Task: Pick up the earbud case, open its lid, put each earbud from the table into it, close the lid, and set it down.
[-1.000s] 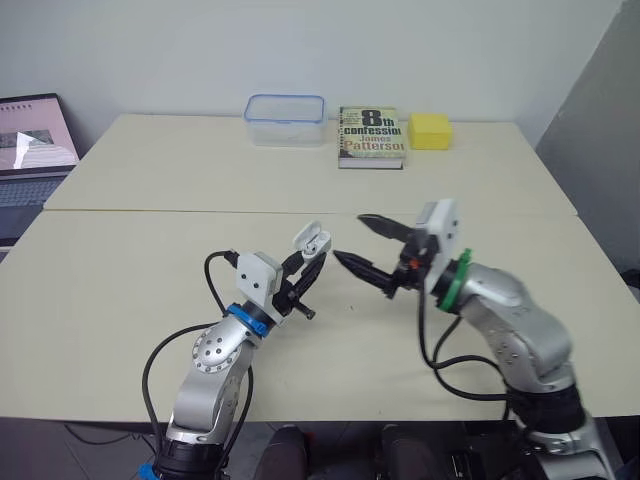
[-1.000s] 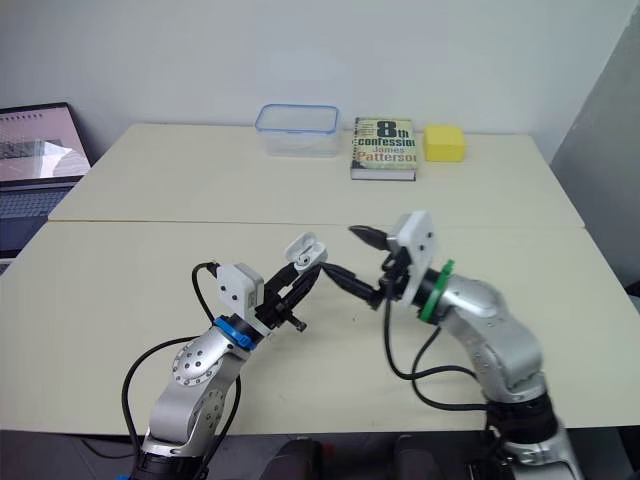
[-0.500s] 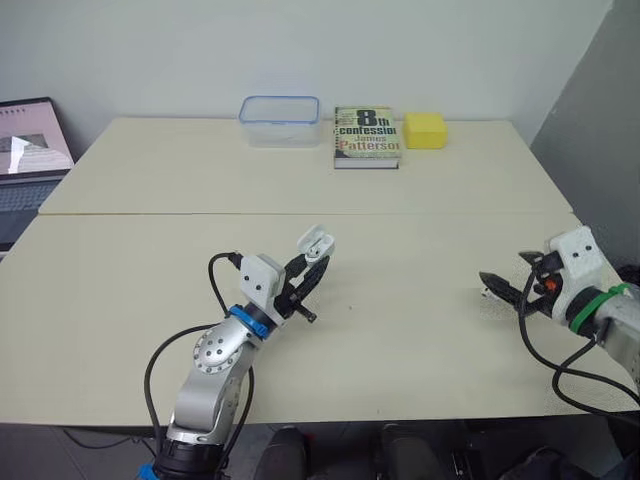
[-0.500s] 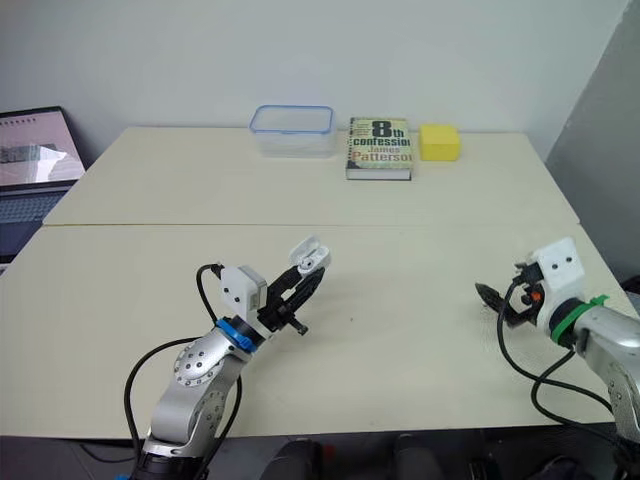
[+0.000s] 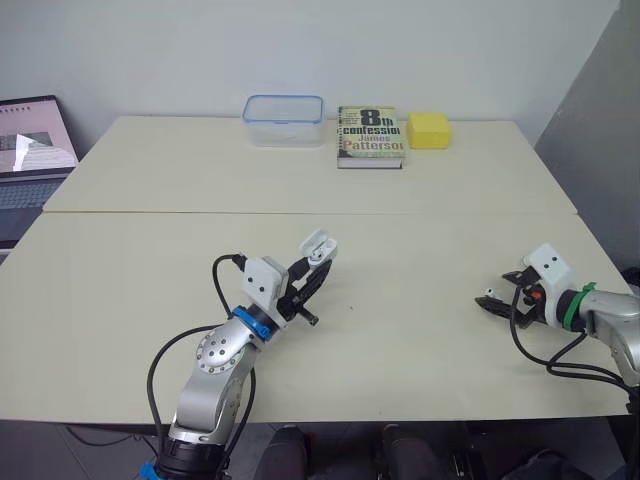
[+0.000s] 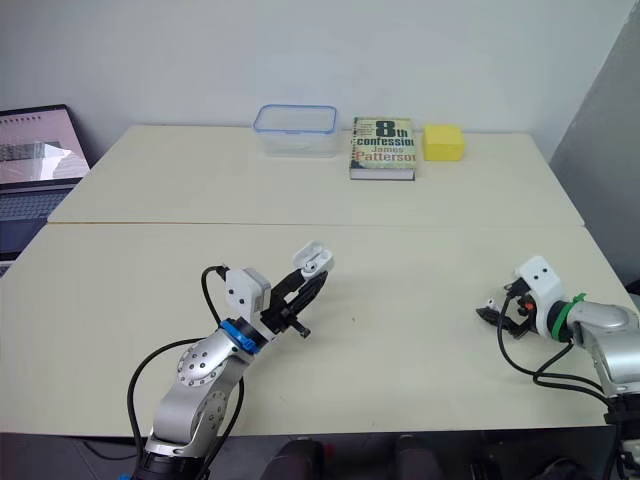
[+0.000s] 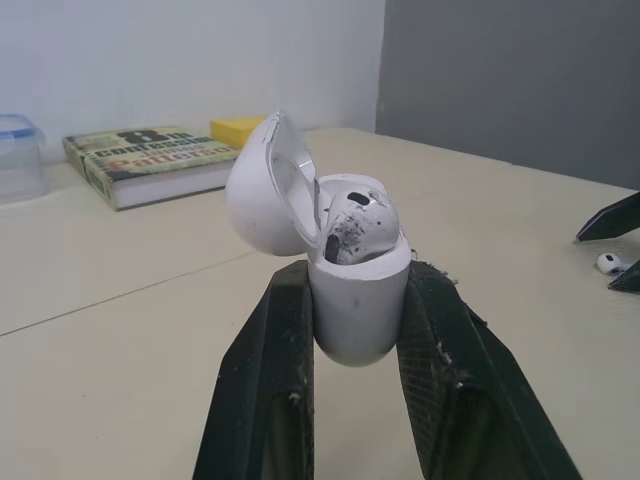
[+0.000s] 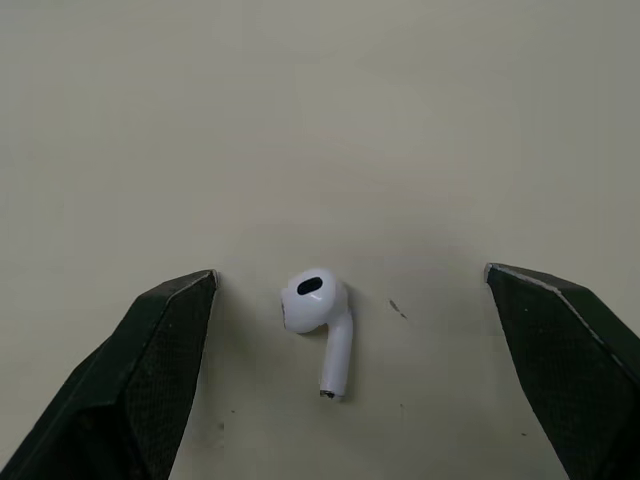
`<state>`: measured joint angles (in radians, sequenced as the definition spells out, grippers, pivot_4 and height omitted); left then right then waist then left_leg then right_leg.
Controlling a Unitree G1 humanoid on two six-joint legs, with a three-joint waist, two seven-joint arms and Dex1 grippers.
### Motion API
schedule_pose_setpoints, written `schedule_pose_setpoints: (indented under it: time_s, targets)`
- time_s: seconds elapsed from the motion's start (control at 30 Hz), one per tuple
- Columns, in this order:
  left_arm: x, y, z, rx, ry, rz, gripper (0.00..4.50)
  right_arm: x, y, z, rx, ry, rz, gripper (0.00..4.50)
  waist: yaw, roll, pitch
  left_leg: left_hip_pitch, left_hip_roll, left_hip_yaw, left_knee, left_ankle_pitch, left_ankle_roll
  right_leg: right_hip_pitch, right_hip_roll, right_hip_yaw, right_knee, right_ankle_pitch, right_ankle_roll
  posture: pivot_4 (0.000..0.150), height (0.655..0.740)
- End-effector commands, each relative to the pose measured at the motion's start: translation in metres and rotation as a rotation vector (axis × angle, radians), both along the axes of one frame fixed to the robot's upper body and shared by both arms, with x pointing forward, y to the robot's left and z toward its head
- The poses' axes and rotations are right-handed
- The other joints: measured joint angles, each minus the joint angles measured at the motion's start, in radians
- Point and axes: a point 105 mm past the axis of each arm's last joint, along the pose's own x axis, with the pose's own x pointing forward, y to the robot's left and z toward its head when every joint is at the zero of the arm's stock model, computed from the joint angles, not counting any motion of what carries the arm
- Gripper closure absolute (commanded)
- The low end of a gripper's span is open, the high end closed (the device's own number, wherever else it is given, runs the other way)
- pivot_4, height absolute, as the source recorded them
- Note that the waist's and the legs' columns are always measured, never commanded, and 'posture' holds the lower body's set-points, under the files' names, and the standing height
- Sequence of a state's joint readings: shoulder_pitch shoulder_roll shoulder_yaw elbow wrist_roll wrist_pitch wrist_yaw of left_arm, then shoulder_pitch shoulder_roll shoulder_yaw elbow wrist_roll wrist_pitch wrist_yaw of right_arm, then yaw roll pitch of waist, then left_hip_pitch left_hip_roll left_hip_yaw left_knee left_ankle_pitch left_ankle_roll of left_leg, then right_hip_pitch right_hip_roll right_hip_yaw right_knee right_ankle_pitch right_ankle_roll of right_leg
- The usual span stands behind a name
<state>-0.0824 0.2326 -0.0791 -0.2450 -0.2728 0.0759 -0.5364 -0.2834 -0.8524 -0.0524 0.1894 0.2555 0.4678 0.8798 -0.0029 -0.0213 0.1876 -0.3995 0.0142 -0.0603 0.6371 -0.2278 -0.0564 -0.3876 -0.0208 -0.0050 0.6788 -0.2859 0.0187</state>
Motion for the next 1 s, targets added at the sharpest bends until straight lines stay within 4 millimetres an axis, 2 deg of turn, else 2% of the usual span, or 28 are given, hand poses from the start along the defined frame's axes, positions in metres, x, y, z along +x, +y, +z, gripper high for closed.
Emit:
schedule_pose_setpoints:
  time_s: [0.03, 0.1, 0.2, 0.4, 0.53, 0.7, 0.8, 0.9, 1.0]
  targets:
    - [-0.004, -0.002, 0.011, -0.007, -0.047, -0.010, 3.75, 0.000, -0.007, 0.001, -0.023, 0.008, 0.026, 0.00, 0.000, 0.000, 0.000, 0.000, 0.000, 0.000, 0.000, 0.000, 0.000, 0.000, 0.000, 0.000, 0.000, 0.000, 0.000, 0.150, 0.7278]
    - [-0.004, -0.001, 0.011, -0.005, -0.047, -0.007, 3.75, 0.000, -0.007, -0.001, -0.025, 0.017, 0.040, 0.00, 0.000, 0.000, 0.000, 0.000, 0.000, 0.000, 0.000, 0.000, 0.000, 0.000, 0.000, 0.000, 0.000, 0.000, 0.000, 0.150, 0.7278]
    - [-0.004, -0.001, 0.010, -0.004, -0.047, -0.008, 3.75, -0.001, -0.009, -0.004, -0.029, 0.038, 0.047, 0.59, 0.000, 0.000, 0.000, 0.000, 0.000, 0.000, 0.000, 0.000, 0.000, 0.000, 0.000, 0.000, 0.000, 0.000, 0.000, 0.150, 0.7278]
    - [-0.005, -0.002, 0.010, -0.003, -0.046, -0.008, 3.75, -0.009, -0.005, -0.001, -0.004, 0.081, 0.080, 2.72, 0.001, 0.000, 0.000, 0.000, 0.000, 0.000, 0.002, 0.000, 0.000, 0.002, 0.000, 0.000, 0.000, 0.000, 0.000, 0.150, 0.7278]
    - [-0.005, -0.001, 0.010, 0.000, -0.044, -0.007, 3.75, -0.017, 0.006, 0.008, -0.011, 0.087, 0.153, 4.12, 0.001, 0.000, 0.000, 0.000, 0.000, -0.001, 0.002, 0.000, 0.000, 0.001, -0.001, 0.000, 0.000, 0.000, 0.000, 0.150, 0.7278]
    - [-0.007, 0.001, 0.009, 0.003, -0.037, -0.003, 3.75, -0.037, 0.043, 0.027, -0.097, 0.048, 0.383, 4.12, 0.000, 0.001, 0.001, 0.000, 0.000, -0.001, 0.002, 0.000, 0.000, 0.001, -0.001, -0.001, 0.000, 0.000, 0.000, 0.150, 0.7278]
    - [-0.010, 0.002, 0.008, 0.006, -0.032, -0.004, 3.75, -0.061, 0.059, 0.028, -0.188, 0.074, 0.549, 4.12, 0.001, 0.002, 0.001, 0.000, 0.000, -0.001, 0.002, 0.000, 0.000, 0.001, 0.000, -0.001, 0.000, 0.000, 0.000, 0.150, 0.7278]
    - [-0.013, 0.003, 0.006, 0.009, -0.022, -0.001, 3.75, -0.084, 0.058, 0.020, -0.304, 0.150, 0.679, 4.12, 0.004, 0.001, 0.001, -0.001, 0.000, -0.002, 0.002, 0.000, 0.000, 0.001, 0.000, -0.002, 0.000, 0.000, 0.000, 0.150, 0.7278]
    - [-0.016, 0.003, 0.005, 0.009, -0.014, 0.000, 3.75, -0.094, 0.044, 0.011, -0.404, 0.216, 0.724, 4.12, 0.004, 0.001, 0.001, -0.001, -0.001, -0.001, 0.003, 0.000, 0.000, 0.001, -0.002, -0.001, -0.001, 0.000, 0.000, 0.150, 0.7278]
